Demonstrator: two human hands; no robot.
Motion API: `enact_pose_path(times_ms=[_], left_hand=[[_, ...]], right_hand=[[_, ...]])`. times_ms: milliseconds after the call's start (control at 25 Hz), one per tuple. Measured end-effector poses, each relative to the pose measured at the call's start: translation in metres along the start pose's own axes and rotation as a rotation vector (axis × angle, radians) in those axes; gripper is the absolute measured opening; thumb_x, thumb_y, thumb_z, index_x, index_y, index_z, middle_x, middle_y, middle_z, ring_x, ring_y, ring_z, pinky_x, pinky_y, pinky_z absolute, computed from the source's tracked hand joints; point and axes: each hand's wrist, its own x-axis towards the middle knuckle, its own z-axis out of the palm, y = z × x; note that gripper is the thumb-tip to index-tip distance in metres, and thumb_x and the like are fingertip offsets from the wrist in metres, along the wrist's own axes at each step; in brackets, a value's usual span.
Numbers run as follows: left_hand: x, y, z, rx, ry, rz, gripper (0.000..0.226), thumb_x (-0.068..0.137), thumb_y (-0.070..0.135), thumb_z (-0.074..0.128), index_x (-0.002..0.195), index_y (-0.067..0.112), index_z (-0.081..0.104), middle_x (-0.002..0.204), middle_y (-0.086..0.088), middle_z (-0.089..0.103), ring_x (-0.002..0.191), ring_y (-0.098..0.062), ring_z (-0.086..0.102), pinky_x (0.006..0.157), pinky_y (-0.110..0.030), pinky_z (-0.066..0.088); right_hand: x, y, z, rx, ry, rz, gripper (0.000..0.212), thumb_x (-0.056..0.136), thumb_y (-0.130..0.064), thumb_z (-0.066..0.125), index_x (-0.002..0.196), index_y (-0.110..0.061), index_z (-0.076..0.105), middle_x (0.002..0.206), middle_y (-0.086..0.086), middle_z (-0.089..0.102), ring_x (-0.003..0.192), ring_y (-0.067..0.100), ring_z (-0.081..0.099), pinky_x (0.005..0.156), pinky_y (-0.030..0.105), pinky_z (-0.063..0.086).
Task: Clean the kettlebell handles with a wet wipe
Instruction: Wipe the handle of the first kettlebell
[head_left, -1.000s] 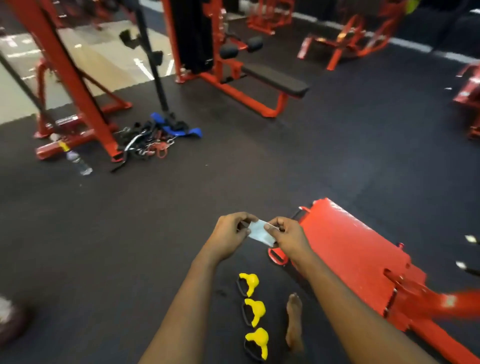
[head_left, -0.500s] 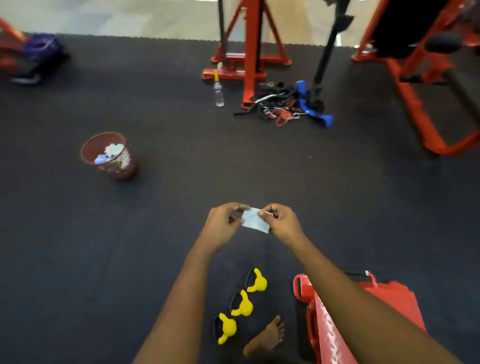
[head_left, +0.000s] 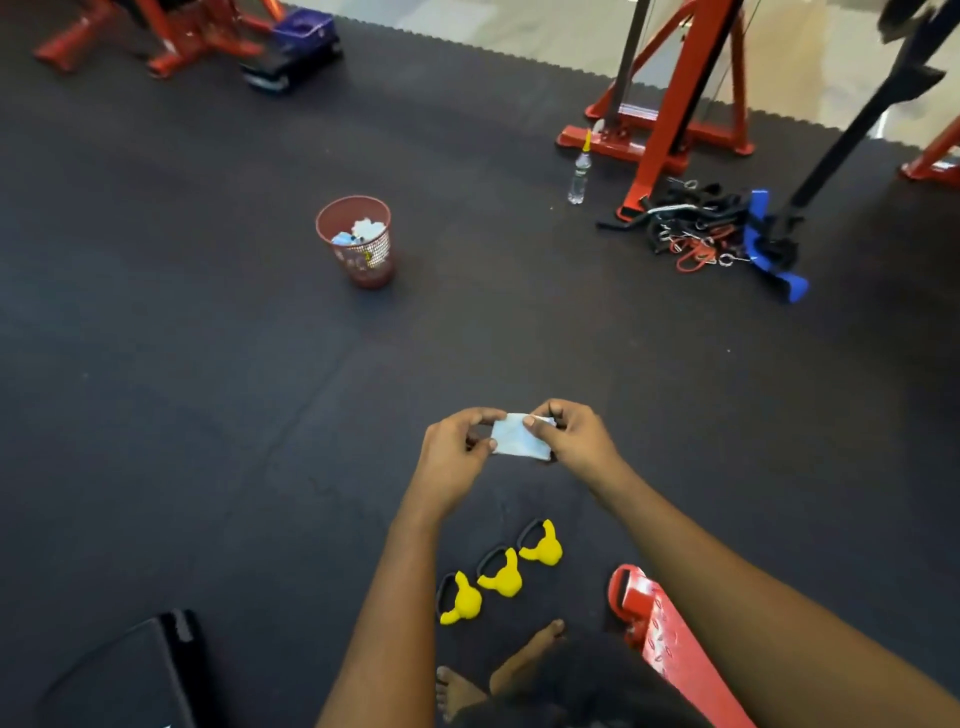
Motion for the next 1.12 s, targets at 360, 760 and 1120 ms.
enact_pose_path(times_ms=[360, 760, 1120], left_hand=[[-0.06, -0.058, 0.018, -0.173, 0.197, -0.22, 0.03, 0.091, 0.013, 0.054, 0.108, 0.032, 0.069, 0.099, 0.01, 0.069, 0.083, -0.011, 0.068, 0.081, -0.029, 0.056], [-0.064, -0.173, 0.085, -0.179, 0.515, -0.464, 0.017, 0.092, 0.015, 0.06, 0.105, 0.02, 0.07, 0.094, 0.005, 0.071, 0.086, -0.001, 0.064, 0.072, -0.01, 0.049], [0.03, -0.574, 0.3, -0.181, 0.704, -0.524, 0.015, 0.092, 0.014, 0.06, 0.104, 0.015, 0.069, 0.086, 0.009, 0.068, 0.071, 0.007, 0.057, 0.064, -0.004, 0.041]], right_hand=[[-0.015, 0.042, 0.023, 0.063, -0.17, 0.088, 0.016, 0.092, -0.019, 0.065, 0.082, -0.008, 0.063, 0.09, 0.029, 0.067, 0.074, 0.039, 0.071, 0.052, 0.028, 0.052], [0.044, 0.152, 0.08, -0.042, -0.31, 0.024, 0.013, 0.083, -0.02, 0.072, 0.076, -0.017, 0.061, 0.073, 0.012, 0.062, 0.063, 0.02, 0.058, 0.052, 0.034, 0.054], [0.159, 0.562, 0.267, 0.007, -0.179, 0.07, 0.009, 0.079, -0.022, 0.069, 0.076, -0.022, 0.06, 0.075, 0.009, 0.063, 0.068, 0.026, 0.063, 0.051, 0.04, 0.057]])
